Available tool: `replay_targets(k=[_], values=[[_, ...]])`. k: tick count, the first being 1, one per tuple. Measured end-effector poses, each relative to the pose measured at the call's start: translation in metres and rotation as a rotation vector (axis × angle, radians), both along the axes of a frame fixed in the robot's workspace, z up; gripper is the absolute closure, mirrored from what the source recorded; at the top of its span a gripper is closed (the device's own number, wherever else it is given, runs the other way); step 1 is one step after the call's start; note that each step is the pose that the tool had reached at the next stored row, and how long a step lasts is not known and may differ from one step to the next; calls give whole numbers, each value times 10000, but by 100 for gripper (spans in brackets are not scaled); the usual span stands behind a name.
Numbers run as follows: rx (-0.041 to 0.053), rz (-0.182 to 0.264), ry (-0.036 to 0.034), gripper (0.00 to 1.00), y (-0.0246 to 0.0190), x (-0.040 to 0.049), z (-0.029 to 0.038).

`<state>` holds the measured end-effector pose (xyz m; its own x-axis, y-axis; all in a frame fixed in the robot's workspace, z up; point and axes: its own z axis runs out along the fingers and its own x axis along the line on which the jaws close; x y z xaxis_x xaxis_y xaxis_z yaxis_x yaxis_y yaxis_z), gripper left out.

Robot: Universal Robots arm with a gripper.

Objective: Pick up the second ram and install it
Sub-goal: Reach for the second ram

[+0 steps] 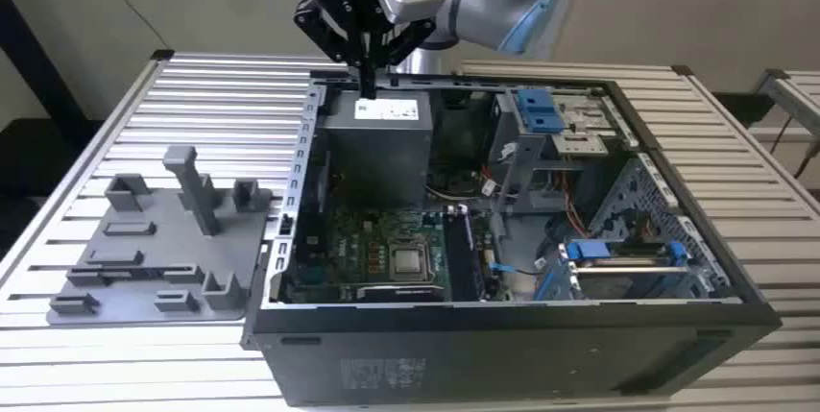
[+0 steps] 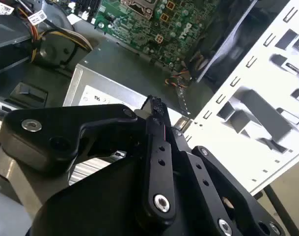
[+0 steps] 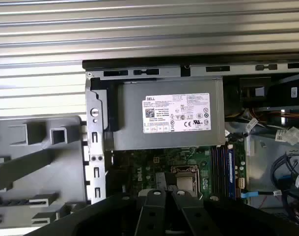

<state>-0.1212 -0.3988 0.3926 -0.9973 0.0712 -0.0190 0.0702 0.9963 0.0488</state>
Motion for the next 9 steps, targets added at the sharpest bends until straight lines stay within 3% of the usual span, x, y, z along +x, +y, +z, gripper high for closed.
replay_targets(k=[9], values=[[0, 0, 0, 89, 0, -4, -1]])
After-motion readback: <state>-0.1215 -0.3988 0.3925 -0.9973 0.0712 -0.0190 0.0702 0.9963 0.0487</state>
